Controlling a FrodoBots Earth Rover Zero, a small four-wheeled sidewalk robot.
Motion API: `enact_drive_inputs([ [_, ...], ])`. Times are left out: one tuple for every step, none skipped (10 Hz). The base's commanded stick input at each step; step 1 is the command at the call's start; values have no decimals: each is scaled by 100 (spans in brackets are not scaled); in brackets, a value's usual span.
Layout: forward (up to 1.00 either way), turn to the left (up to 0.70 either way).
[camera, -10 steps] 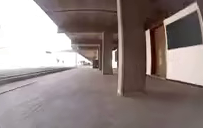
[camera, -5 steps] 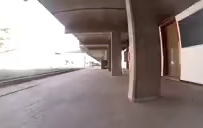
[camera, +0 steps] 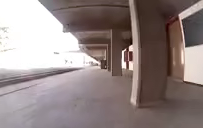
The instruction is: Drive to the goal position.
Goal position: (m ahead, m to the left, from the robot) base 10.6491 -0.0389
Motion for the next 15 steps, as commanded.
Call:
enact_drive_inputs([
  [50, 0],
  [50, 0],
  [50, 0],
  [50, 0],
  [50, 0],
  [50, 0],
  [50, 0],
  [50, 0],
  [50, 0],
  [50, 0],
  [50, 0],
  [50, 0],
  [50, 0],
  [50, 0],
  [50, 14],
])
